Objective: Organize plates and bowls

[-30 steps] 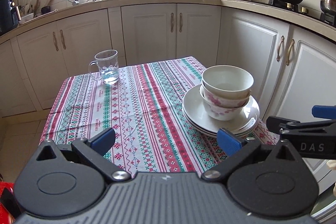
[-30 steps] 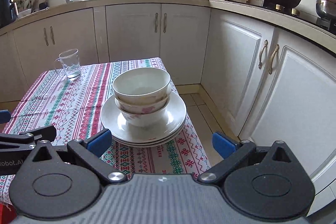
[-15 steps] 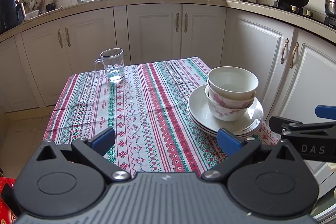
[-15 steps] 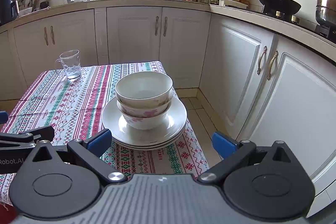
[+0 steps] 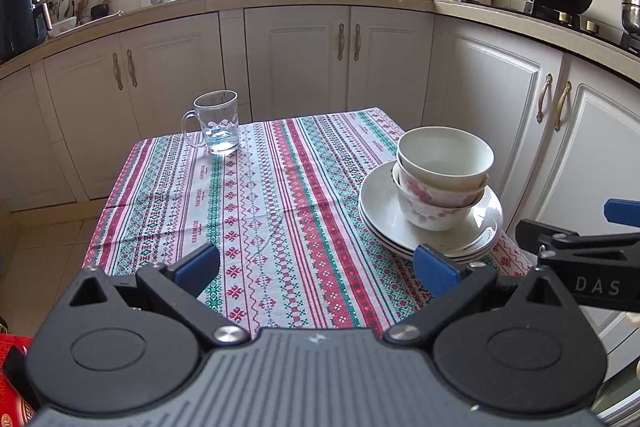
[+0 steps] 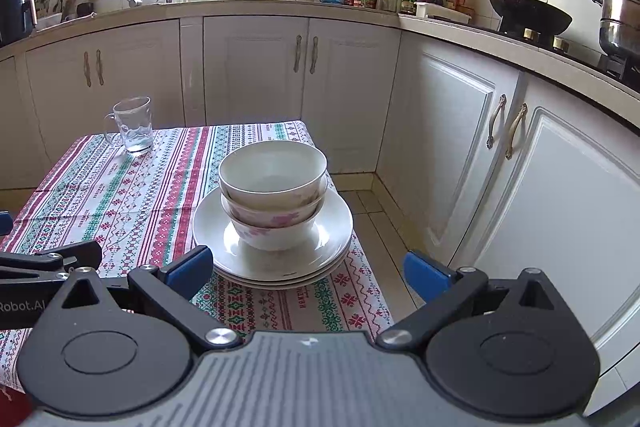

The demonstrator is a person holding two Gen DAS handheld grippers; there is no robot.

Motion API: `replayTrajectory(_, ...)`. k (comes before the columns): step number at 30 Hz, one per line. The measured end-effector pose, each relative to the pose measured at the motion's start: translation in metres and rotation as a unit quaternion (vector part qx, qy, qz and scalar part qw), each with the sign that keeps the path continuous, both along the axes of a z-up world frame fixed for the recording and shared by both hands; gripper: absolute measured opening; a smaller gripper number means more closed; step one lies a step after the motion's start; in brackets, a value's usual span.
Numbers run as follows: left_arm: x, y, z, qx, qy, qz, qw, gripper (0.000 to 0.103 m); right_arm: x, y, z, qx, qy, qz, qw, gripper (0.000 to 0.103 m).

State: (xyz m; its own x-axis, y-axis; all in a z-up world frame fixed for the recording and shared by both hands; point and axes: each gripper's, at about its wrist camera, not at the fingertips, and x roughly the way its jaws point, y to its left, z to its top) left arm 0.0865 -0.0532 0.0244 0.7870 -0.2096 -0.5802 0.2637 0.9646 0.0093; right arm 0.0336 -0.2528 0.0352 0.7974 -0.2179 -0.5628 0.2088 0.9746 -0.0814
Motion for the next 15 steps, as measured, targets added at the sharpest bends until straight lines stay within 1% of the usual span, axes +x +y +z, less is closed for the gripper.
replayTrajectory(15, 0.0002, 0.0005, -0.001, -0.001, 0.001, 0.0, 1.0, 0.102, -0.0011, -0.0003, 0.0004, -0.002, 0.0, -0.001, 1.0, 0.103)
